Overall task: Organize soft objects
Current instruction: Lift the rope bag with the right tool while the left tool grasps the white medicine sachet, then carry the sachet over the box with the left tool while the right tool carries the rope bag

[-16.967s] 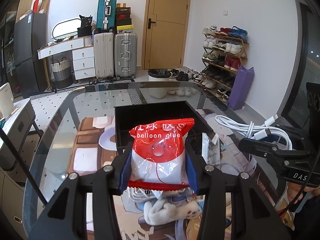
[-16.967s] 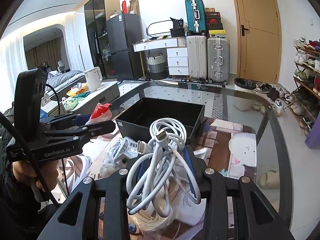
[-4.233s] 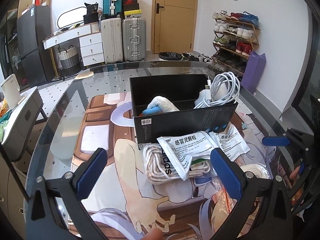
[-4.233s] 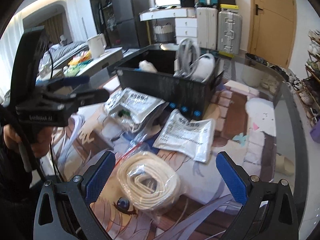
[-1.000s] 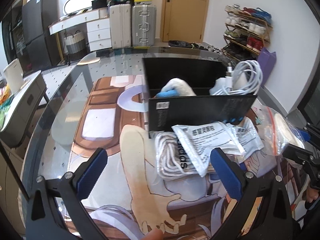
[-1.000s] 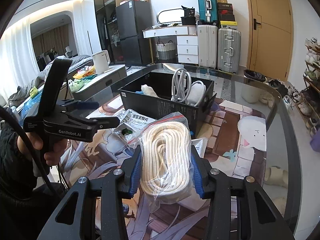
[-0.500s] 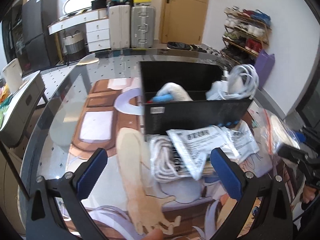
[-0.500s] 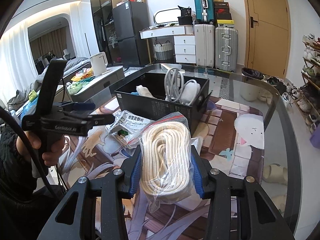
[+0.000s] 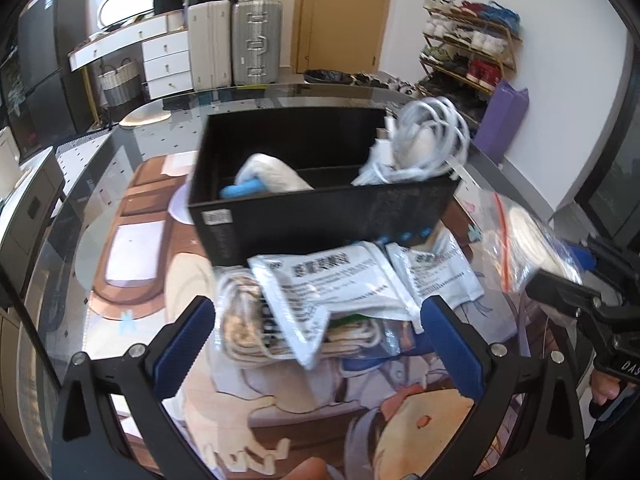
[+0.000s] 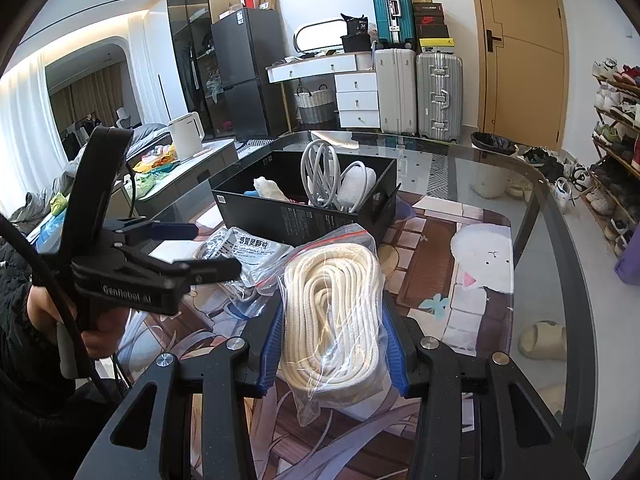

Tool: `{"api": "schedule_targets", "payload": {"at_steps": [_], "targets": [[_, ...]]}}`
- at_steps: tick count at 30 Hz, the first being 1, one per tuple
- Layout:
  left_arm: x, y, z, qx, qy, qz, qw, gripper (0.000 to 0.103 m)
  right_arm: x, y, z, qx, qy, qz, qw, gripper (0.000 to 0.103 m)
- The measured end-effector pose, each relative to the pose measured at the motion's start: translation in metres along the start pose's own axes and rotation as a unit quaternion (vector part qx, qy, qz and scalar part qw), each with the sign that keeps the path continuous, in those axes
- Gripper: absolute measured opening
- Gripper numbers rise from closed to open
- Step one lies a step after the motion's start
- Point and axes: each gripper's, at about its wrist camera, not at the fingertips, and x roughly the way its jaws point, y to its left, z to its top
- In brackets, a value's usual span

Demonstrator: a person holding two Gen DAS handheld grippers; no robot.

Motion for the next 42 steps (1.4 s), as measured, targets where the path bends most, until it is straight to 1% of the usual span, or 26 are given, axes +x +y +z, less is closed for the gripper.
{"api": "schedule_targets", "payload": {"at_steps": [3, 7, 11, 14, 15, 17, 21, 24, 25, 32, 42], "targets": [[0.006, -0.009, -0.002, 0.017, 0.013, 0.005, 0.9998, 0.103, 0.000, -0.002, -0.001, 0.002, 0.000, -0.002, 1.000, 0.044], [0.012, -0.017, -0.001, 0.033, 0.014, 0.021, 0.9991, 0.103, 0.000, -0.004, -0.001, 0.004, 0.000, -0.004, 1.000, 0.044], [0.017, -0.019, 0.004, 0.034, 0.015, 0.027, 0.9989, 0.103, 0.001, -0.003, -0.001, 0.004, 0.001, -0.003, 1.000, 0.044], [0.019, -0.015, 0.007, 0.025, 0.014, 0.028, 0.9992, 0.101, 0.002, -0.003, -0.001, 0.002, 0.003, -0.008, 1.000, 0.044], [0.019, -0.014, 0.008, 0.023, 0.013, 0.029, 0.9993, 0.100, 0.002, -0.002, -0.001, 0.000, 0.004, -0.011, 1.000, 0.044], [0.019, -0.012, 0.007, 0.023, 0.008, 0.036, 0.9991, 0.091, 0.002, 0.000, -0.001, -0.003, 0.004, -0.010, 1.000, 0.044], [0.019, -0.012, 0.007, 0.027, 0.004, 0.039, 0.9989, 0.082, 0.003, 0.003, -0.001, -0.006, 0.006, -0.009, 1.000, 0.044], [0.018, -0.011, 0.006, 0.027, -0.001, 0.035, 0.9990, 0.076, 0.003, 0.005, -0.001, -0.008, 0.007, -0.007, 1.000, 0.044], [0.018, -0.011, 0.005, 0.029, -0.002, 0.031, 0.9991, 0.072, 0.004, 0.005, -0.001, -0.009, 0.007, -0.007, 1.000, 0.044], [0.013, -0.009, 0.002, 0.032, -0.011, 0.022, 0.9992, 0.063, 0.003, 0.007, -0.001, -0.011, 0.006, -0.005, 1.000, 0.044], [-0.001, 0.001, -0.001, 0.025, -0.027, 0.017, 0.9992, 0.061, 0.003, 0.010, 0.000, -0.014, 0.001, -0.005, 1.000, 0.044]]}}
